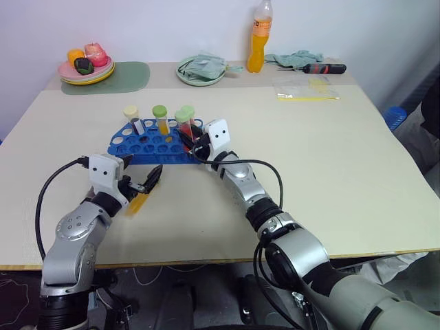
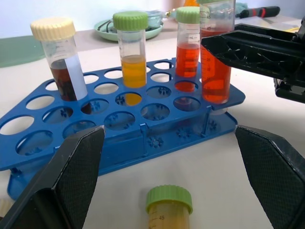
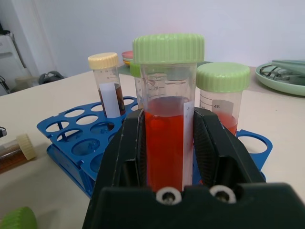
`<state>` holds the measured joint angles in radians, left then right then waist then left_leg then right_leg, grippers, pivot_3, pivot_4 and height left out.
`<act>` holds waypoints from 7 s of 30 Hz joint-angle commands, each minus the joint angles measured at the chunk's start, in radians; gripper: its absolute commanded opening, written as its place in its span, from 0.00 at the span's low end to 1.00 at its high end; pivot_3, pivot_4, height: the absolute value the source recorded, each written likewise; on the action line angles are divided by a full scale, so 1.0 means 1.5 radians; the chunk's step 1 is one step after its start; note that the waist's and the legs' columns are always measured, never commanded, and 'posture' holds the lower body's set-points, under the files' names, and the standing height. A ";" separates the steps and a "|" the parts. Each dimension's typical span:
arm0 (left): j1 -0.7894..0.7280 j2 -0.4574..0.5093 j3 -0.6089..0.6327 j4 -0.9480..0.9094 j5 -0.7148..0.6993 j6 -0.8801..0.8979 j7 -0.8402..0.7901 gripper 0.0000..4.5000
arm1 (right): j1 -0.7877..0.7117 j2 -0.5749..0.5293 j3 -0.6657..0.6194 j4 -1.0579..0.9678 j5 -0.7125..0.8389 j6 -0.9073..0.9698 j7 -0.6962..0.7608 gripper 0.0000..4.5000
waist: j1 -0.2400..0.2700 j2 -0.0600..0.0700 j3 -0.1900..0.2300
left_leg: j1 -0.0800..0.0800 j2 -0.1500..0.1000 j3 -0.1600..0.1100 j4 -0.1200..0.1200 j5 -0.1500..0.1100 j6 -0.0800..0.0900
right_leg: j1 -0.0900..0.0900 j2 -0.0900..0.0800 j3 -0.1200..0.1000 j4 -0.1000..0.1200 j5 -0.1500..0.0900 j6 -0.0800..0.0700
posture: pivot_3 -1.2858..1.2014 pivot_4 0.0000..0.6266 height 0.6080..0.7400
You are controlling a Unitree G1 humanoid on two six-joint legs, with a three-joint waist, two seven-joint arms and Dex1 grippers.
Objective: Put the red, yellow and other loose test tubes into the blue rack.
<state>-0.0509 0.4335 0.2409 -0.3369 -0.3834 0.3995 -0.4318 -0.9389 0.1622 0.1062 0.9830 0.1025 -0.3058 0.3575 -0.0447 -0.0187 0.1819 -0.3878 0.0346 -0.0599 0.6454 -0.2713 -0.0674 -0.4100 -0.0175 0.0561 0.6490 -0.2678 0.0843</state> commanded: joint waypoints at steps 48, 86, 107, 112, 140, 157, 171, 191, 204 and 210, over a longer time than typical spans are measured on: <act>-0.413 0.434 -0.238 0.047 -0.313 0.691 -0.027 0.16 | 0.284 -0.355 0.133 -0.881 0.110 0.422 0.350 1.00 | 0.000 0.000 0.002 | 0.001 -0.001 -0.002 -0.001 0.000 0.000 | 0.000 0.001 0.001 0.000 -0.001 -0.001 | 0.52 0.24 1.00; -0.266 -0.131 -0.102 0.382 0.155 -0.348 0.154 0.16 | 0.301 -0.306 0.101 -0.843 0.108 0.452 0.249 1.00 | 0.019 -0.002 0.000 | 0.001 -0.002 -0.002 0.001 0.001 -0.001 | 0.001 0.000 0.000 0.000 0.000 0.000 | 0.52 0.24 1.00; -0.279 -0.150 -0.095 0.456 0.167 -0.415 0.142 0.16 | 0.310 -0.310 0.102 -0.858 0.112 0.466 0.252 1.00 | 0.018 -0.002 0.000 | 0.001 -0.002 -0.002 0.001 0.001 -0.001 | 0.002 0.000 0.000 0.000 0.000 0.000 | 0.52 0.24 1.00; -0.290 -0.156 -0.088 0.466 0.154 -0.410 0.140 0.47 | 0.306 -0.308 0.105 -0.857 0.110 0.463 0.251 1.00 | 0.019 -0.002 0.000 | 0.001 -0.002 -0.002 0.001 0.000 -0.001 | 0.002 0.000 0.000 0.000 0.000 0.000 | 0.52 0.24 1.00; -0.399 0.493 -0.284 0.326 -0.014 0.621 -0.163 0.99 | 0.262 -0.388 0.110 -0.891 0.162 0.486 0.389 1.00 | 0.000 -0.001 0.001 | 0.002 -0.001 -0.002 -0.001 0.000 -0.001 | 0.001 0.001 0.000 0.000 -0.001 0.000 | 0.52 0.24 1.00; -0.537 0.427 -0.396 0.586 0.114 0.556 -0.304 0.18 | 0.303 -0.396 0.117 -0.928 0.141 0.490 0.346 1.00 | -0.002 -0.001 0.001 | 0.002 -0.001 -0.002 0.000 0.000 0.000 | 0.000 0.002 0.000 0.001 -0.001 0.000 | 0.52 0.24 1.00; -0.230 0.102 0.085 0.206 0.131 -0.067 0.254 0.18 | 0.290 -0.374 0.117 -0.893 0.149 0.484 0.344 1.00 | 0.037 -0.003 -0.001 | -0.001 -0.003 -0.002 0.001 0.000 -0.001 | 0.000 -0.008 -0.002 0.000 -0.001 0.001 | 0.52 0.24 1.00; -0.238 -0.131 -0.028 0.397 0.204 -0.410 0.266 0.18 | 0.295 -0.363 0.114 -0.901 0.142 0.493 0.309 1.00 | 0.019 -0.005 -0.002 | 0.000 -0.006 -0.002 0.002 0.000 -0.001 | 0.001 -0.005 -0.002 0.000 0.000 0.003 | 0.52 0.24 1.00; -0.278 -0.139 -0.032 0.481 0.207 -0.447 0.254 0.18 | 0.300 -0.366 0.117 -0.913 0.145 0.499 0.298 1.00 | 0.021 -0.005 -0.002 | 0.000 -0.006 -0.002 0.002 0.000 -0.001 | 0.001 -0.005 -0.002 0.000 0.000 0.003 | 0.52 0.24 1.00; -0.279 -0.143 -0.031 0.496 0.199 -0.453 0.250 0.18 | 0.305 -0.367 0.115 -0.920 0.146 0.504 0.294 1.00 | 0.021 -0.005 -0.002 | 0.000 -0.006 -0.002 0.002 0.000 -0.001 | 0.002 -0.006 -0.002 0.000 0.000 0.003 | 0.52 0.24 1.00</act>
<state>-0.4623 0.2228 0.1915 0.4071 -0.0753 -0.2682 -0.0533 -0.4787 -0.3854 0.2938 -0.3507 0.3141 0.4531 0.8024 -0.0138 -0.0258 0.1786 -0.3883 0.0261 -0.0623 0.6484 -0.2706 -0.0685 -0.4077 -0.0258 0.0526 0.6488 -0.2673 0.0886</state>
